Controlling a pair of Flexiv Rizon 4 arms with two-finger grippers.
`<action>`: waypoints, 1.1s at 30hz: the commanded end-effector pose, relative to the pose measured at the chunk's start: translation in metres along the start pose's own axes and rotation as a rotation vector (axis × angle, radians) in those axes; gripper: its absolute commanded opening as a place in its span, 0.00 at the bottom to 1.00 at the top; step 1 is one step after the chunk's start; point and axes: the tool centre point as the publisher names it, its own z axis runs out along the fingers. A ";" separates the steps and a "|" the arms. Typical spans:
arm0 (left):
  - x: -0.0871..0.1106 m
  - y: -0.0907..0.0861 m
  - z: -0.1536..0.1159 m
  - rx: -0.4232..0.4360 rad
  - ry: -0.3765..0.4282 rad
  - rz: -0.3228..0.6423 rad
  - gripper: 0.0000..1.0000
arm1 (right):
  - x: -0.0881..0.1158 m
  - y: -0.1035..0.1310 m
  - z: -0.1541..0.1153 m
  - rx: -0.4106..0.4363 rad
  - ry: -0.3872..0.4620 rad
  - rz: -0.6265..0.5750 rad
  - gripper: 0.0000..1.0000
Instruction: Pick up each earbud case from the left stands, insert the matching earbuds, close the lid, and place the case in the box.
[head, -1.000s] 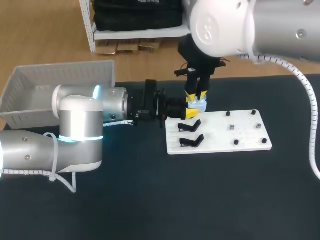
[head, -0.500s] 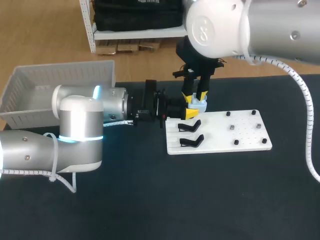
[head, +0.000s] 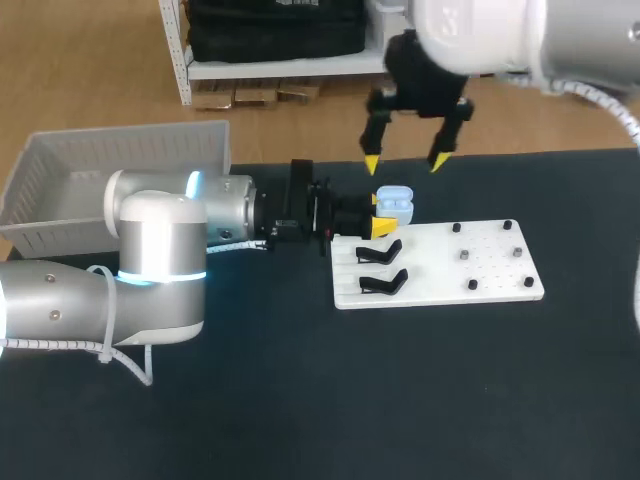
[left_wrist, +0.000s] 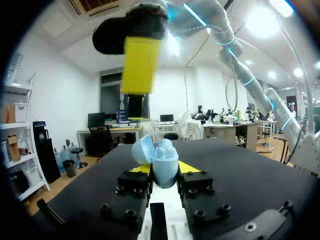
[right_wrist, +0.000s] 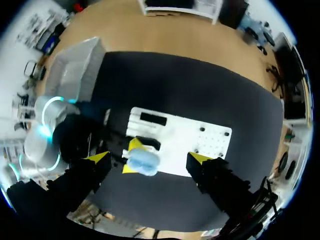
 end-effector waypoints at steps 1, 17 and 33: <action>0.001 -0.002 0.000 -0.007 -0.003 0.004 0.00 | -0.017 -0.018 0.010 0.006 -0.004 0.127 1.00; 0.001 -0.002 0.000 -0.007 -0.003 0.004 0.00 | -0.017 -0.049 0.047 0.049 0.086 0.222 1.00; 0.001 -0.002 0.000 -0.007 -0.003 0.004 0.00 | 0.027 -0.048 0.041 0.022 0.184 0.195 1.00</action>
